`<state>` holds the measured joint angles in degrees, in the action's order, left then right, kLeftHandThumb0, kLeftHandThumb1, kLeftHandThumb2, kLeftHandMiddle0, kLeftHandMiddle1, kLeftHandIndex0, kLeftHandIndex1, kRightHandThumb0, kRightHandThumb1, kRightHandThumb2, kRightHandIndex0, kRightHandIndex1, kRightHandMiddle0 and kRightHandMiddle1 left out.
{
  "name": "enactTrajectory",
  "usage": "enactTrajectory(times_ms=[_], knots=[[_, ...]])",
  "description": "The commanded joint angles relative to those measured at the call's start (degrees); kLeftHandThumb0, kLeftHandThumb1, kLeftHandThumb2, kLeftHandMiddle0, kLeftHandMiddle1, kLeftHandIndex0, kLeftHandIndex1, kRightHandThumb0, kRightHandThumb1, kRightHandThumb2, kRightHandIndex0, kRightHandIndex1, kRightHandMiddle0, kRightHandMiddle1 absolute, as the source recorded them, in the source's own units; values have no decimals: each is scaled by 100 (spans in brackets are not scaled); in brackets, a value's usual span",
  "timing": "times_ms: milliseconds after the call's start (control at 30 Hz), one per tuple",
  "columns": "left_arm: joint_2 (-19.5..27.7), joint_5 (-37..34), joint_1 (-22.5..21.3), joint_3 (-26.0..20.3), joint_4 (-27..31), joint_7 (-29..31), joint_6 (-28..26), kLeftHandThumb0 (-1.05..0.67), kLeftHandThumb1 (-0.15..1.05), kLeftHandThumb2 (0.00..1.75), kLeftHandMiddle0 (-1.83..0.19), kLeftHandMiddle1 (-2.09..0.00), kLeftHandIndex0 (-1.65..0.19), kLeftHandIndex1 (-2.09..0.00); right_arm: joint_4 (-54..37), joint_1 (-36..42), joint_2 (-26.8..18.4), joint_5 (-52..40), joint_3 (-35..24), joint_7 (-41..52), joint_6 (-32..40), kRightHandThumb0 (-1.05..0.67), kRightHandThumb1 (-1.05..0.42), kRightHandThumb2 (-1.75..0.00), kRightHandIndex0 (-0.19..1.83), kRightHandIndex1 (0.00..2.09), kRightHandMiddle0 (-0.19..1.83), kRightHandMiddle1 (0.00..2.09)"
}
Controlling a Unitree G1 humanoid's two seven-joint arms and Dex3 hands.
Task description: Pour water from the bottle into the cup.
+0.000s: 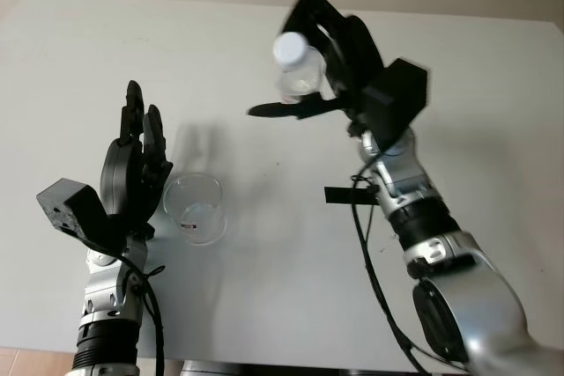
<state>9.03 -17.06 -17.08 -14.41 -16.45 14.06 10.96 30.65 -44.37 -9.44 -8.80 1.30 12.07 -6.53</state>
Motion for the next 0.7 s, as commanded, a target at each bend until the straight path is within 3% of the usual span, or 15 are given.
enactTrajectory(times_ms=[0,133,300,400,667], knots=[[34,18,-44,17,13,30,4,-74,105,69,19,0,19,0,-644,189,-161,-256,-190,211,605,-18,-105,-29,123,209,105,209],[39,44,-59,49,55,6,-76,-74,105,70,19,0,19,0,-1505,506,-481,-553,-415,474,1942,-18,-105,-32,113,209,77,209],[42,30,-75,67,94,-11,-152,-73,105,70,19,0,19,0,-2306,761,-601,-989,-874,274,3506,-17,-105,-31,120,209,46,209],[50,32,-89,81,85,7,-162,-73,105,71,19,0,19,0,-2555,848,-585,-1323,-1178,196,4157,-18,-105,-34,126,209,15,209],[54,-24,-50,62,151,56,-198,-72,105,70,19,0,19,0,-3071,1159,-643,-1424,-1299,-11,4829,-22,-105,-37,121,209,7,209]])
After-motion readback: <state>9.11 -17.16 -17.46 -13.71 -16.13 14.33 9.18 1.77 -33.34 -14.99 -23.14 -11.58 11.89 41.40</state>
